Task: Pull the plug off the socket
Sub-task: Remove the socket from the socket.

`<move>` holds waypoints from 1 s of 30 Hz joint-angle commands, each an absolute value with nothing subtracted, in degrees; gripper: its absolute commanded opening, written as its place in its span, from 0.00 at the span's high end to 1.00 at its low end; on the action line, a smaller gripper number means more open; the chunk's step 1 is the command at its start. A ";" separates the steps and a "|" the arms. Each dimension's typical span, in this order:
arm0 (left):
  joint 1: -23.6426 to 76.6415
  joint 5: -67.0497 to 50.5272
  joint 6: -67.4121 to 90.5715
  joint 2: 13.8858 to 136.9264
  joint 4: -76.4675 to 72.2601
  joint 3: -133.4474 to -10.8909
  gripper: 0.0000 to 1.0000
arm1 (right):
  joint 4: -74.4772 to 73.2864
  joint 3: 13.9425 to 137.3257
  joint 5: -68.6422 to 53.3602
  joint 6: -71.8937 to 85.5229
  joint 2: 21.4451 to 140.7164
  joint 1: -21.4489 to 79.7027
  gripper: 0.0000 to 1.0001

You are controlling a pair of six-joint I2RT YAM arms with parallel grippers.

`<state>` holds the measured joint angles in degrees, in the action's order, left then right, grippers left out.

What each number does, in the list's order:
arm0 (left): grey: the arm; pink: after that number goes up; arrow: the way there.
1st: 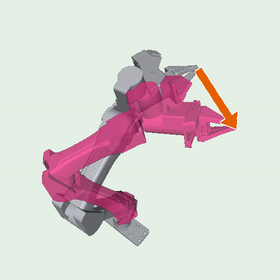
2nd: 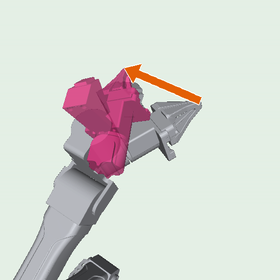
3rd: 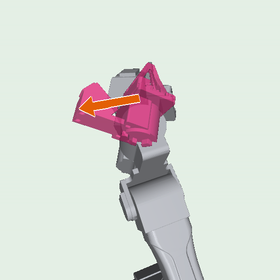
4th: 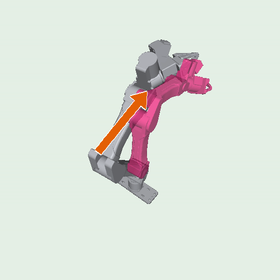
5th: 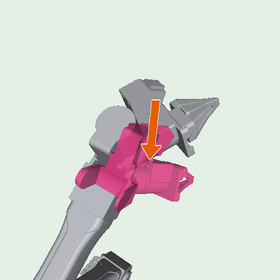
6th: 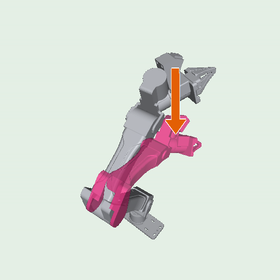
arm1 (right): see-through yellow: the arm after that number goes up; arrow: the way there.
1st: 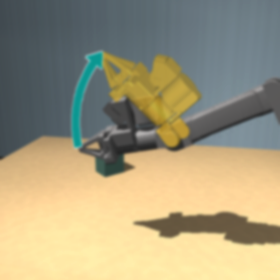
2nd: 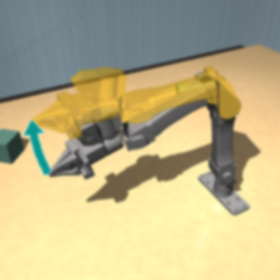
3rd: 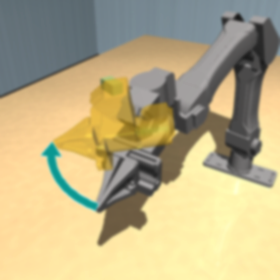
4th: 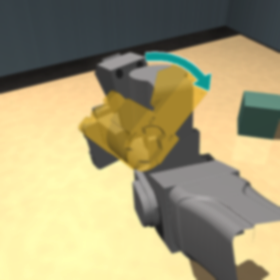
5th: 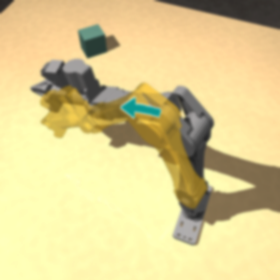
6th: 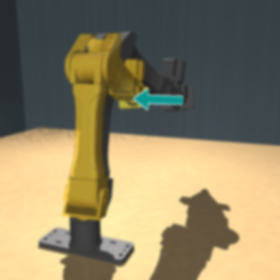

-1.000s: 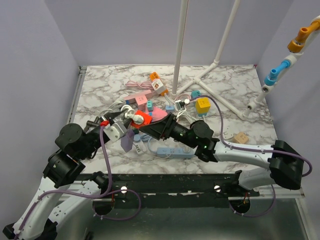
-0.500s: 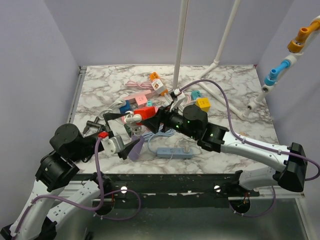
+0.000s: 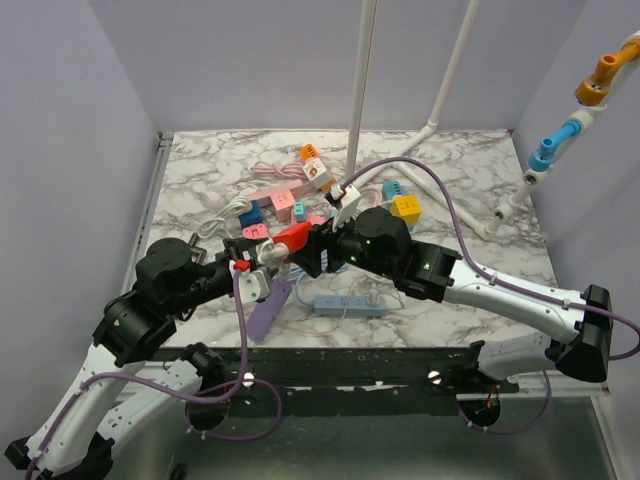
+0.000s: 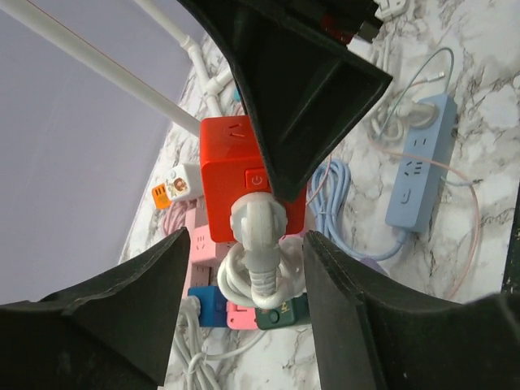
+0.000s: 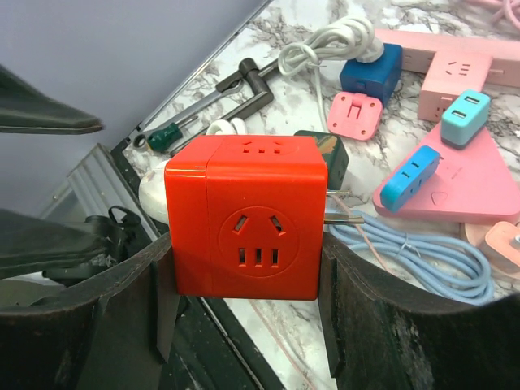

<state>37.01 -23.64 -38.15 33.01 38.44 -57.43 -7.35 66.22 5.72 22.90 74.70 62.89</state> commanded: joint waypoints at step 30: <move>41.22 -9.73 -39.89 34.58 37.11 -51.49 0.52 | -6.18 74.69 15.27 25.86 76.10 66.82 0.88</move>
